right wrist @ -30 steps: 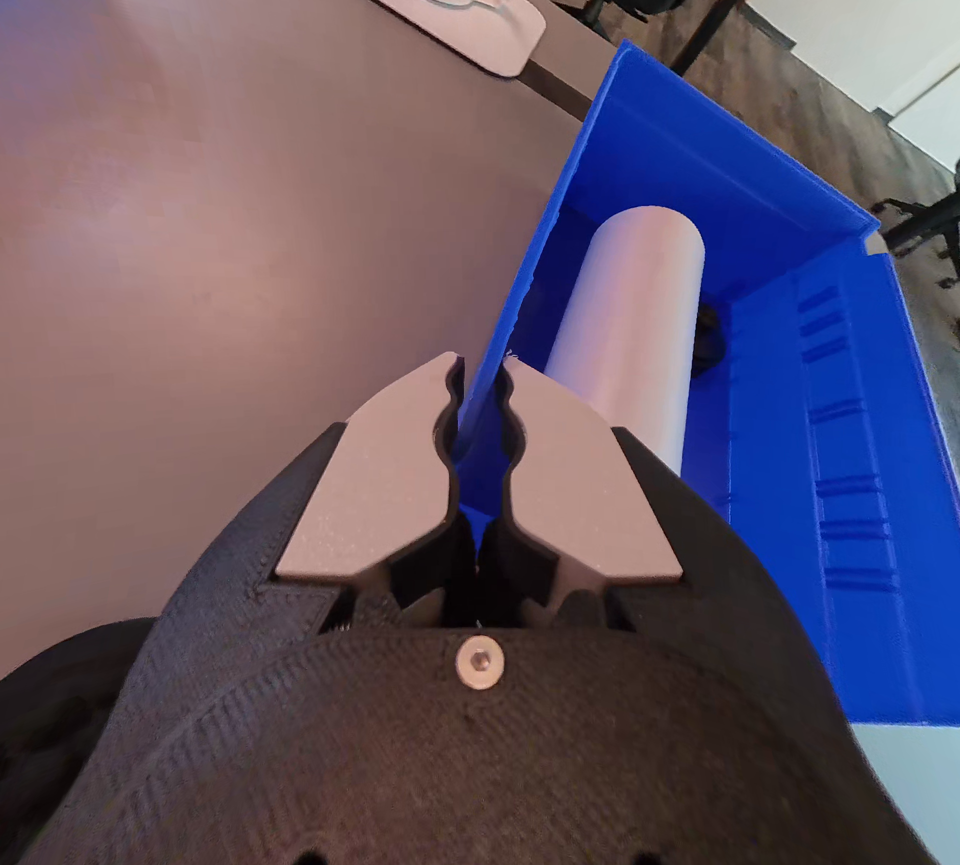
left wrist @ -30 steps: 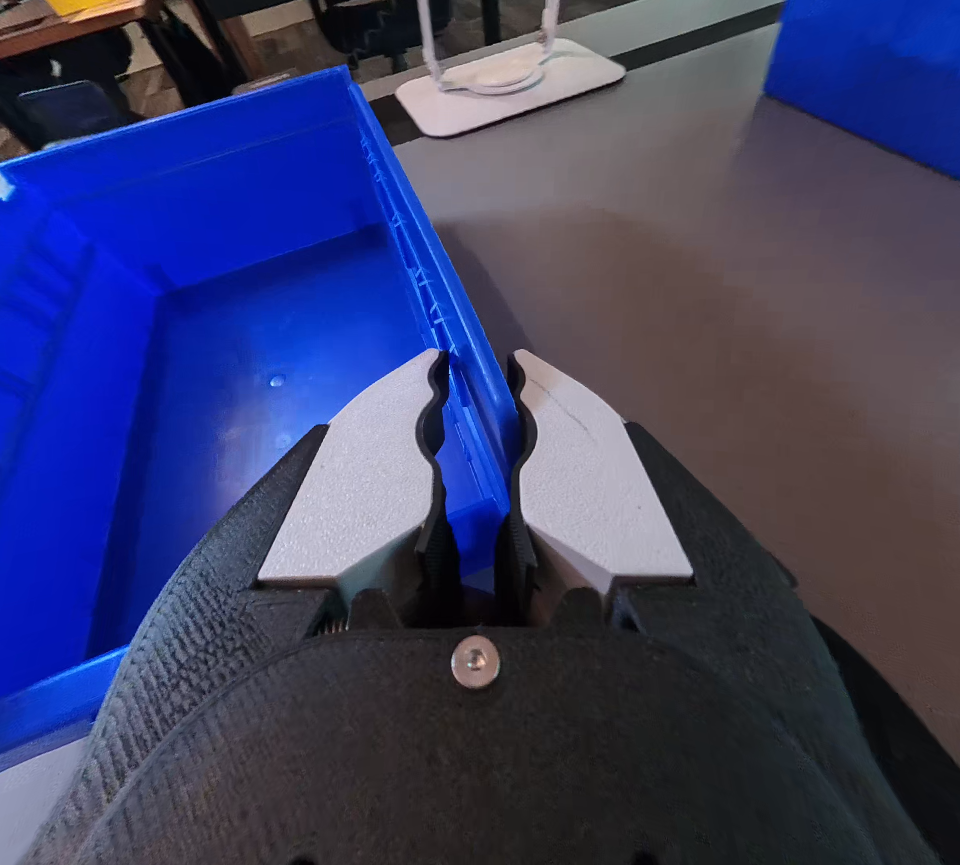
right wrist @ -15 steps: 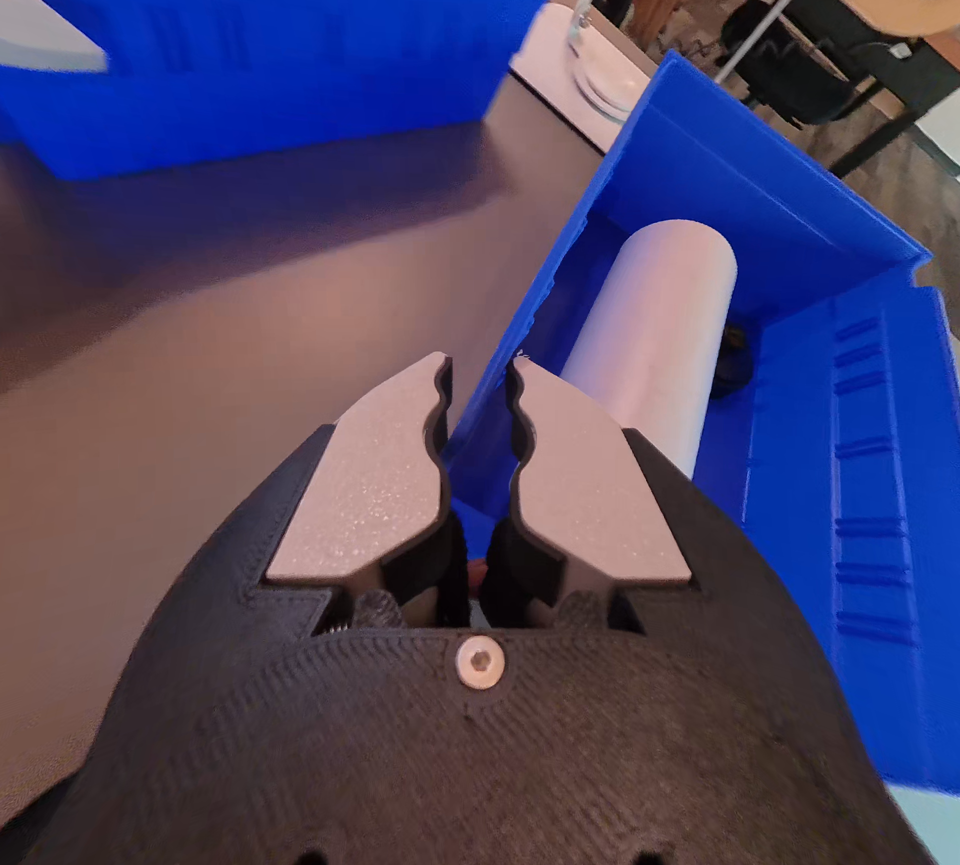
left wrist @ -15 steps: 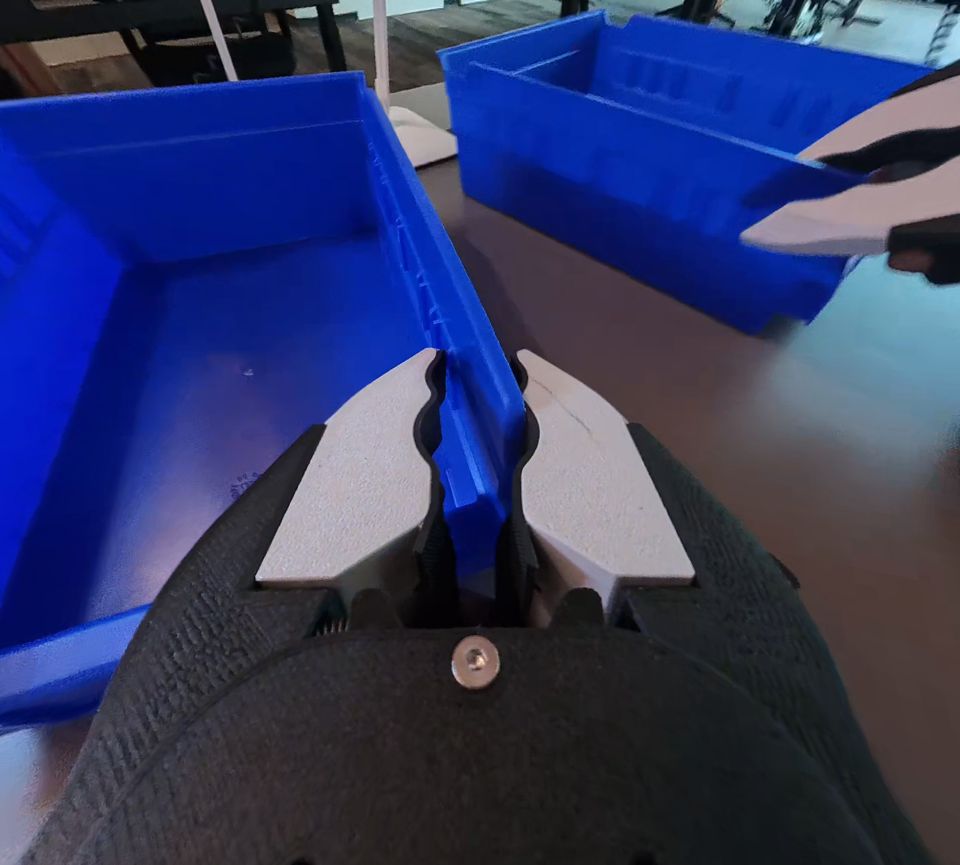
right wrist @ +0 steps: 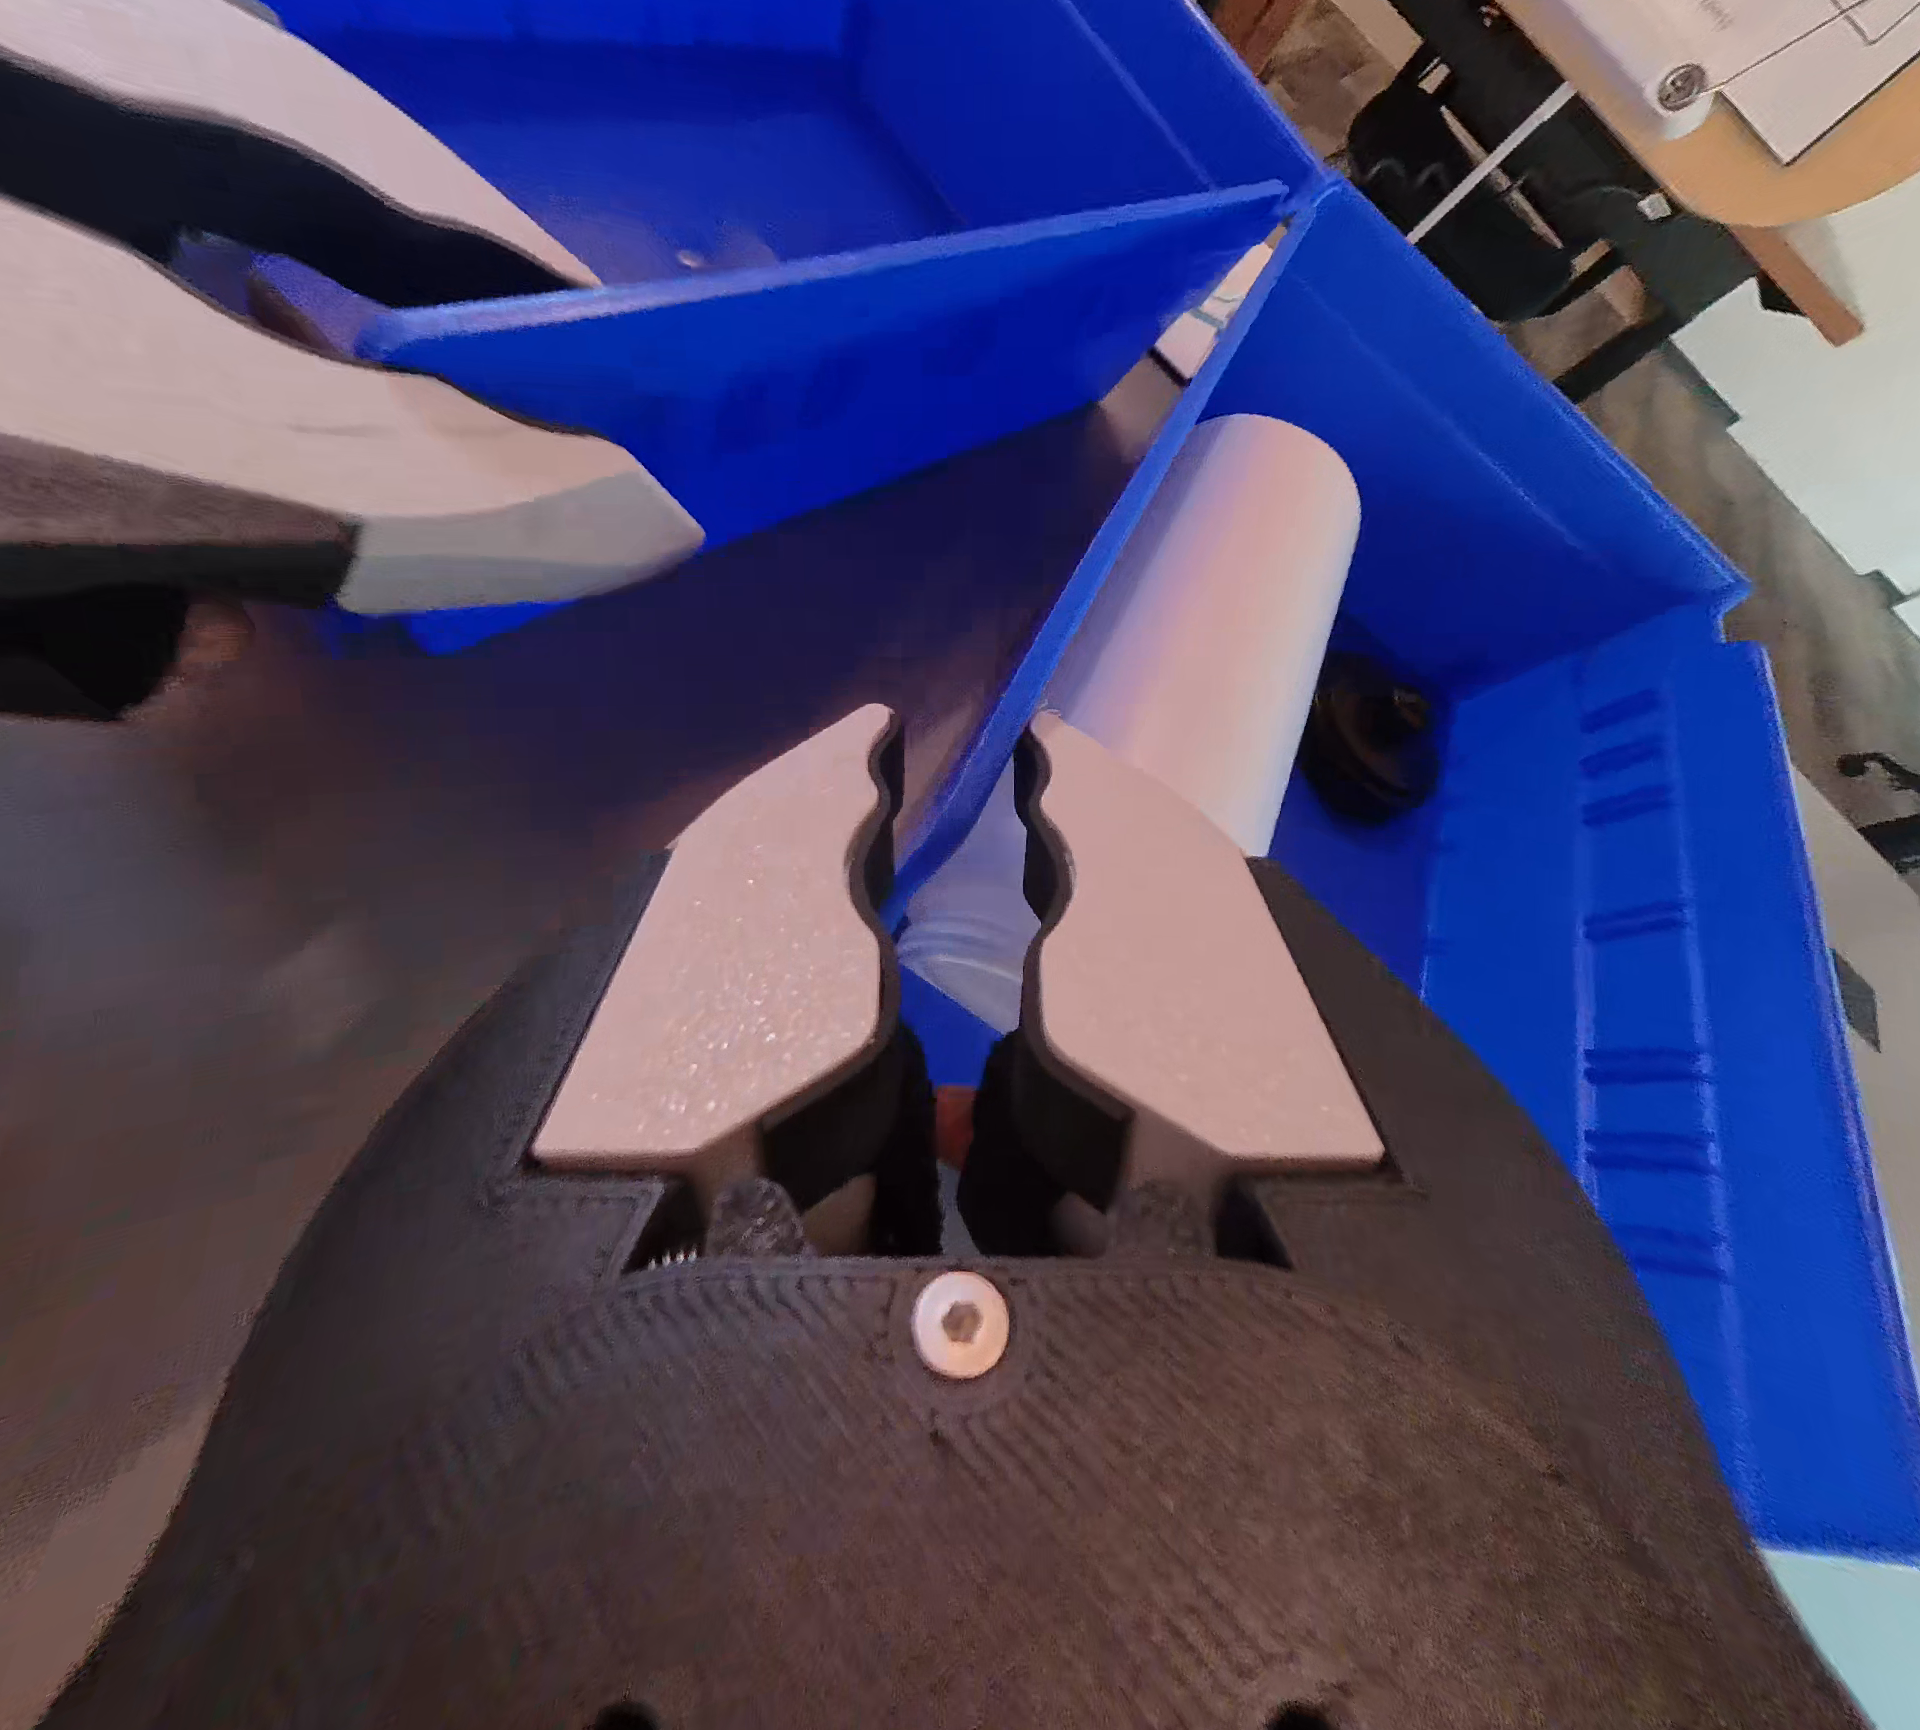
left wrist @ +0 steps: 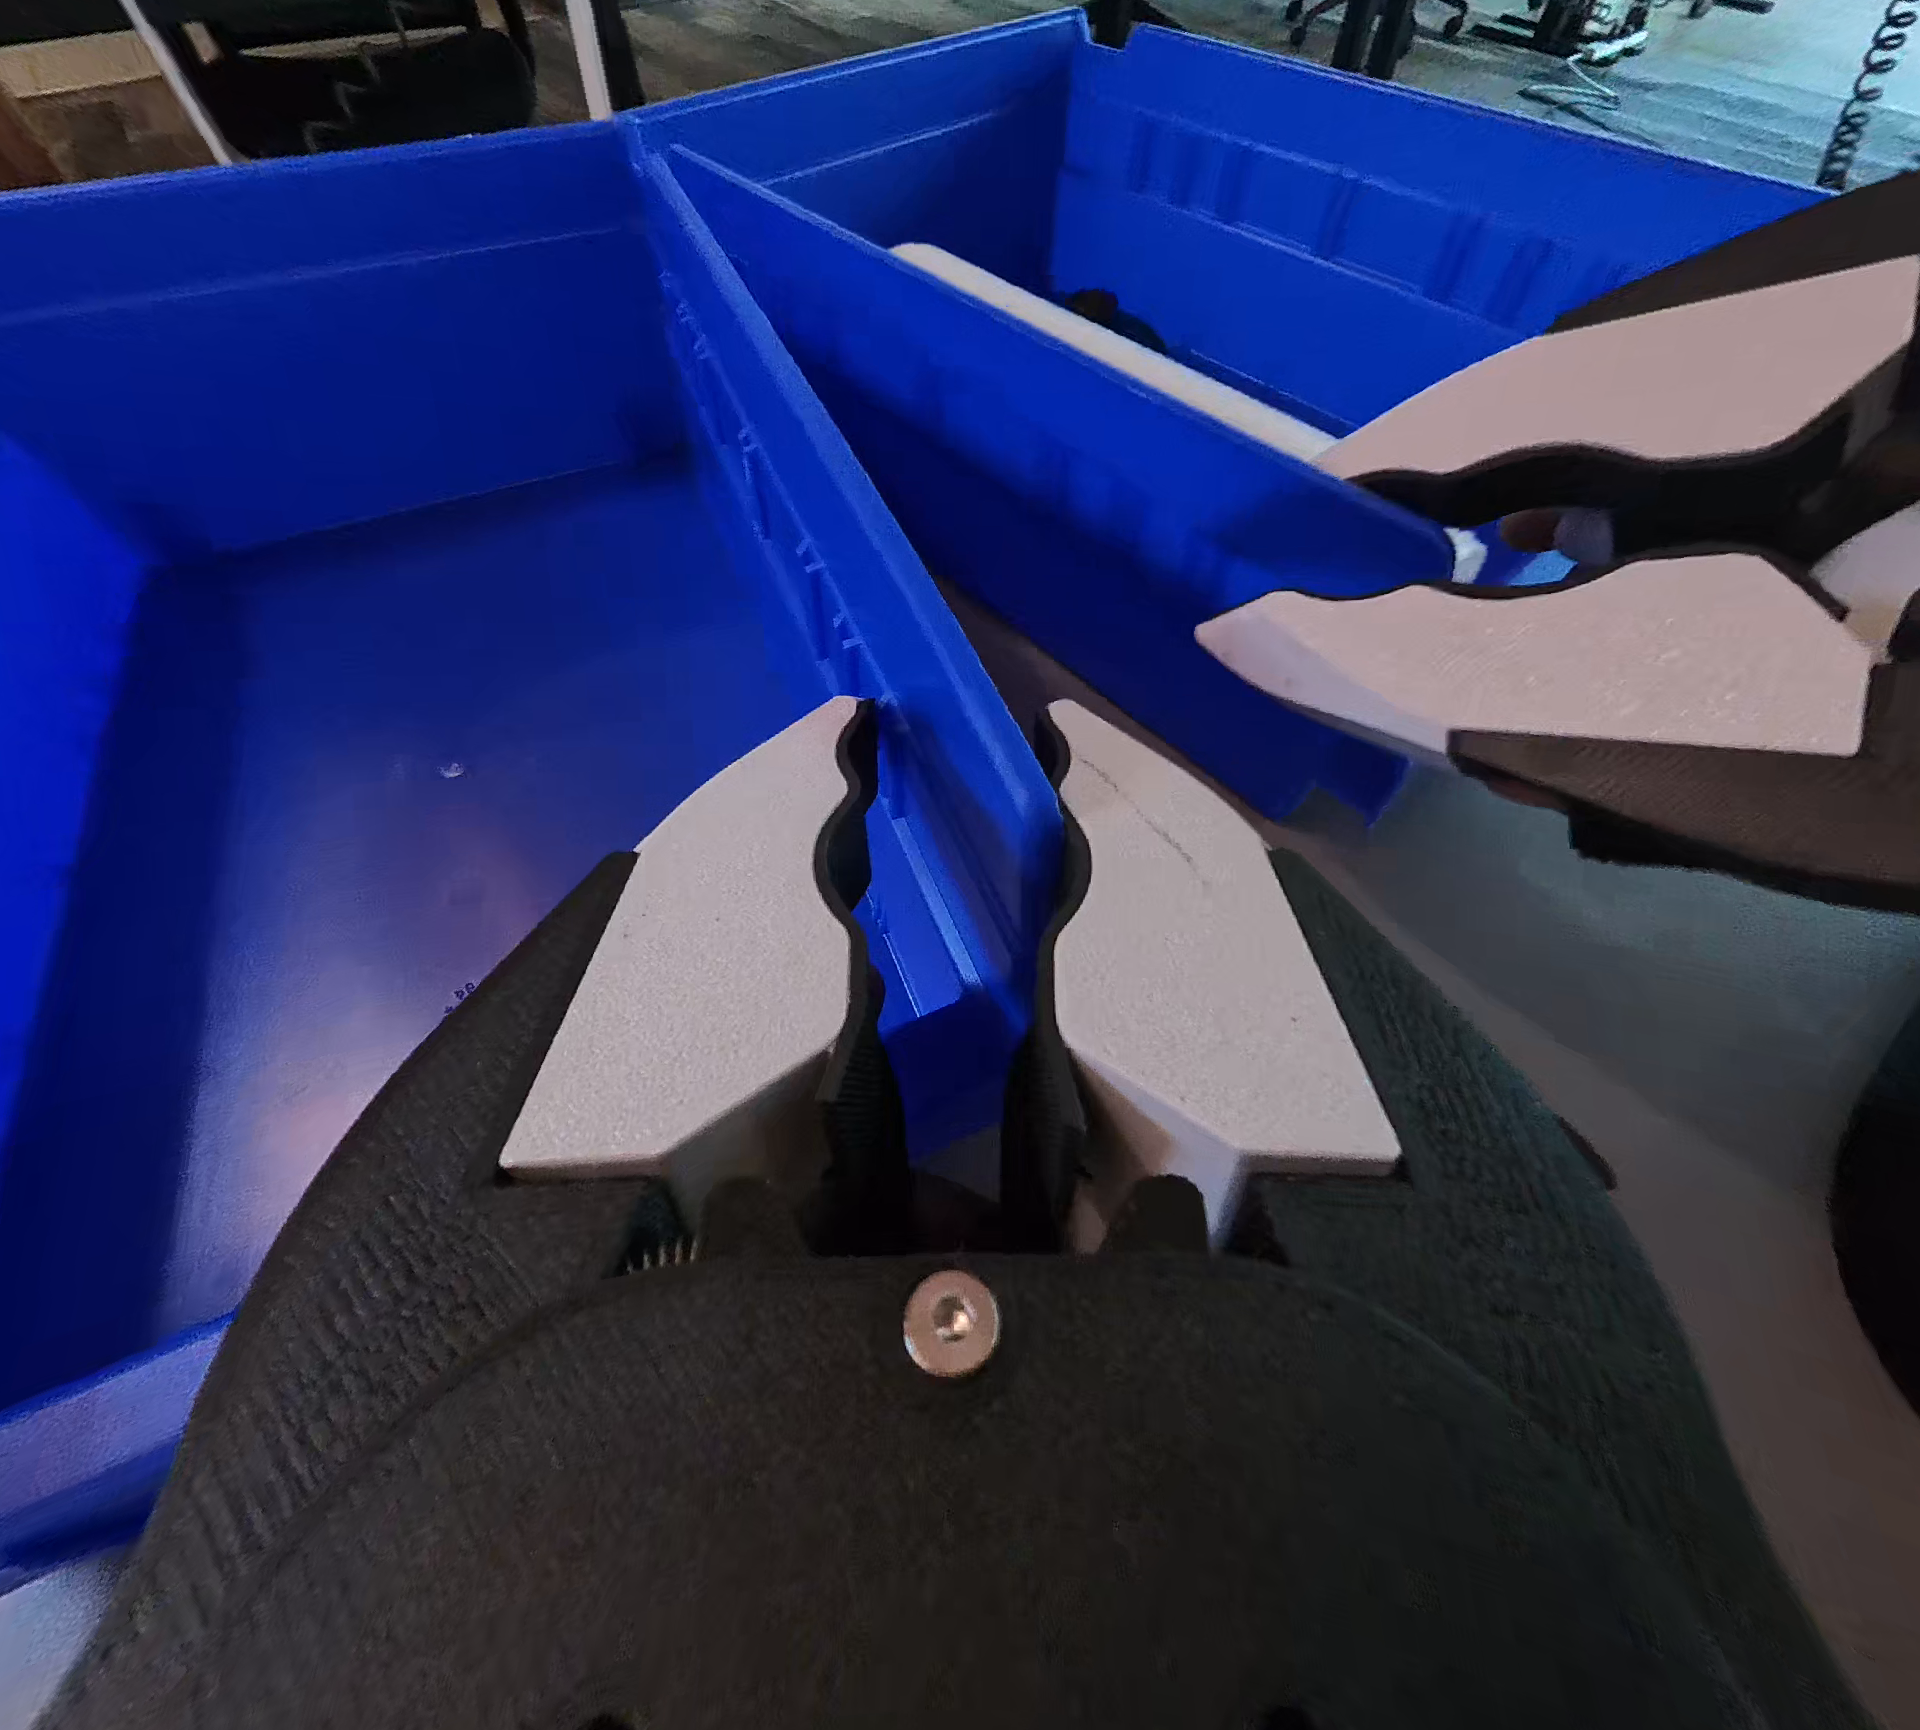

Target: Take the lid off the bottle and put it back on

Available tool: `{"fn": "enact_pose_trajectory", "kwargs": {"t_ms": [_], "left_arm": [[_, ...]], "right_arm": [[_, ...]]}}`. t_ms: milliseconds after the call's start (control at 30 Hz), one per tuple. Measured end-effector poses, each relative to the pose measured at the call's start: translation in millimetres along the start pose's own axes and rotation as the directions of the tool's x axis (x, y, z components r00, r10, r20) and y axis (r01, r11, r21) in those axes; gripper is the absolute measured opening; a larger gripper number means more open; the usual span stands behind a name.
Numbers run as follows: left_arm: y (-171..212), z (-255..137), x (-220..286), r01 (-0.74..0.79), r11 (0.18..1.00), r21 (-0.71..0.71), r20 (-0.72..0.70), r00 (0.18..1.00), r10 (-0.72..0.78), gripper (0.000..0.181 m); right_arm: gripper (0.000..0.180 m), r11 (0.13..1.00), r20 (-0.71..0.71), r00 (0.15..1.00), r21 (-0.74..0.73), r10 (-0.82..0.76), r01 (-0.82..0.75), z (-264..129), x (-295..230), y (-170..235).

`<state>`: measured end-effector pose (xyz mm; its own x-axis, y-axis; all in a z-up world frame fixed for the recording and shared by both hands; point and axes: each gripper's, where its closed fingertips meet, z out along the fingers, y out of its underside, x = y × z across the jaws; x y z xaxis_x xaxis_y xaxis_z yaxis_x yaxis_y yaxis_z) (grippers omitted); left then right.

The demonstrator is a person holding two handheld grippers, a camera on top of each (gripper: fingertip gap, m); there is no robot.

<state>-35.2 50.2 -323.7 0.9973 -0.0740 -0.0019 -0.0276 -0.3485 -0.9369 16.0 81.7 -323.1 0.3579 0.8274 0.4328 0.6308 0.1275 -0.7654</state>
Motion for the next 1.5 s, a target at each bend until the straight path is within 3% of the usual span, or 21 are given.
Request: {"fn": "enact_pose_trajectory", "kwargs": {"t_ms": [267,733,800,867,1000,1100,1167,1233,1433,1500], "left_arm": [[-10.3,26.7,36.2,-0.043,0.999,0.009,-0.017,0.999,0.043,0.034],[-26.2,68.2,82.3,-0.035,0.999,0.014,-0.121,0.992,0.037,0.035],[-26.2,67.1,82.0,-0.043,0.999,-0.008,-0.118,0.992,0.042,0.037],[-37.9,55.9,78.6,-0.012,0.998,0.055,-0.084,0.996,0.017,0.052],[-76.4,14.3,94.8,-0.093,0.938,0.333,0.011,0.995,0.094,0.057],[-59.4,15.8,138.4,-0.087,0.958,0.274,-0.120,0.985,0.124,0.057],[-40.8,29.3,147.0,-0.058,0.982,0.178,-0.141,0.986,0.084,0.056],[-27.1,44.3,140.9,-0.043,0.992,0.118,-0.101,0.993,0.055,0.052],[-21.0,74.5,139.3,-0.013,0.996,0.083,-0.045,0.999,0.017,0.047],[-22.4,84.7,136.2,-0.023,0.997,0.076,-0.006,1.000,0.024,0.042]], "right_arm": [[0.024,0.995,0.039,0.995,0.036,0.093,-0.094,-3.7,8.9,6.2],[0.018,0.969,-0.019,0.969,0.011,0.247,-0.247,-25.5,54.4,41.0],[0.025,0.958,0.055,0.961,0.075,0.272,-0.275,-39.5,52.8,31.9],[0.034,0.931,0.113,0.948,0.188,0.297,-0.314,-63.2,59.7,20.5],[0.056,0.850,-0.066,0.894,0.347,0.444,-0.397,-106.7,129.4,49.1],[0.075,0.828,-0.295,0.785,0.339,0.545,-0.448,-125.0,187.1,110.8],[0.071,0.858,-0.396,0.763,0.295,0.510,-0.420,-128.3,207.3,145.5],[0.057,0.882,-0.370,0.801,0.223,0.471,-0.416,-118.7,206.1,165.9],[0.054,0.907,-0.264,0.868,0.091,0.420,-0.412,-84.9,194.8,176.6],[0.037,0.911,-0.243,0.879,0.062,0.410,-0.407,-75.0,194.7,175.9]]}}
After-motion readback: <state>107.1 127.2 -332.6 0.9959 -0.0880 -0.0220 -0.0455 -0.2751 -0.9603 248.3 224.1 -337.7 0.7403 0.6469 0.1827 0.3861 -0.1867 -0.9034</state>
